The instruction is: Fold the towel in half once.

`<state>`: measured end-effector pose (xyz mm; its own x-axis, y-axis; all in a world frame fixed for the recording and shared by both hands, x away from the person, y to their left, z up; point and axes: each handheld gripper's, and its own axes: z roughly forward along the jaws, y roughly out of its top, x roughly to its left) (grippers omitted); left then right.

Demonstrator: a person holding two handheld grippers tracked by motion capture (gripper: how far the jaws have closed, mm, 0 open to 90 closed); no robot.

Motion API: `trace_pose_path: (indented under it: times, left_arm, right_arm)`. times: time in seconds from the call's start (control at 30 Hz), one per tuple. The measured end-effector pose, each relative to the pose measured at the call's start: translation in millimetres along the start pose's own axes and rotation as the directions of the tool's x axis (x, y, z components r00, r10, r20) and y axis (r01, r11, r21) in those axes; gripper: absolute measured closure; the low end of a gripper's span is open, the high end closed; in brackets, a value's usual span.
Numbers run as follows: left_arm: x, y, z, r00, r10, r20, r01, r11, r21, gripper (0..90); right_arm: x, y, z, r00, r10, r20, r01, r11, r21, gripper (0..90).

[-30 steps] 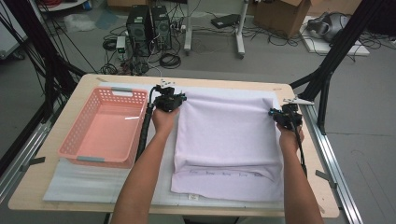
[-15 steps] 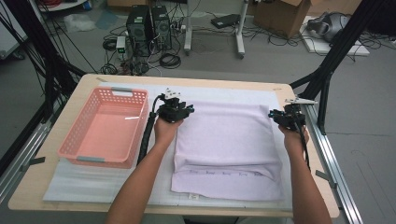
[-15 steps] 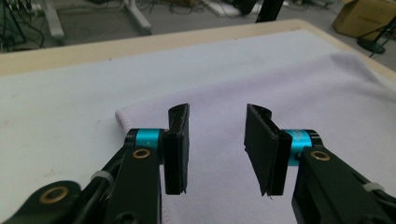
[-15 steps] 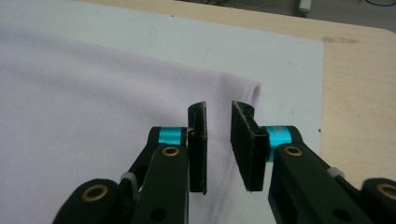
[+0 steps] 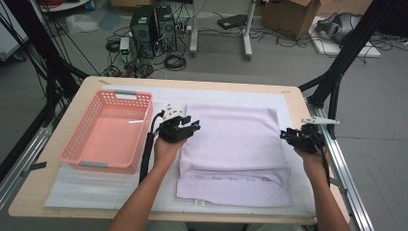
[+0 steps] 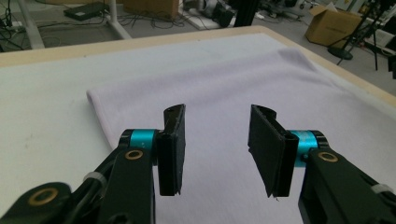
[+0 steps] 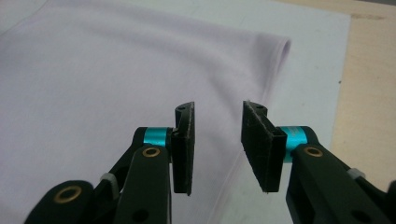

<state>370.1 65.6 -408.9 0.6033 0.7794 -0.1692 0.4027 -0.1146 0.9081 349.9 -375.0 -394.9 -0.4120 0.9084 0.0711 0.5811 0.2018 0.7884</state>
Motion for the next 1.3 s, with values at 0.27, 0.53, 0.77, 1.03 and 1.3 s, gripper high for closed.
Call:
trace_pose_path:
  times: [0.27,0.53,0.77,1.03,1.3]
  left_arm:
    - [-8.8,-30.0,-32.4,0.9991,-0.042,0.01,0.042,0.9987,-0.03,50.8]
    - [-16.6,-51.0,-65.0,0.9981,-0.058,0.022,0.059,0.9973,-0.043,48.5]
    - [-27.0,-65.5,-92.6,0.9993,-0.013,0.036,0.015,0.999,-0.043,48.9]
    - [-34.0,-85.3,-103.8,0.9958,-0.052,0.076,0.053,0.9986,-0.007,51.6]
    - [-45.8,-91.4,-99.5,0.9926,-0.077,0.094,0.068,0.9937,0.089,56.9]
  right_arm:
    - [14.5,-34.2,-21.7,0.9999,0.007,-0.01,-0.007,1.0,-0.011,59.3]
    - [22.7,-68.8,-48.5,0.9986,0.044,-0.029,-0.045,0.997,-0.056,57.6]
    - [35.4,-90.9,-73.9,0.9993,0.027,-0.027,-0.029,0.996,-0.083,57.8]
    - [45.4,-104.2,-85.8,0.9993,0.017,-0.034,-0.02,0.996,-0.083,64.0]
    - [65.8,-108.9,-84.6,0.9902,-0.068,-0.122,0.064,0.997,-0.041,68.5]
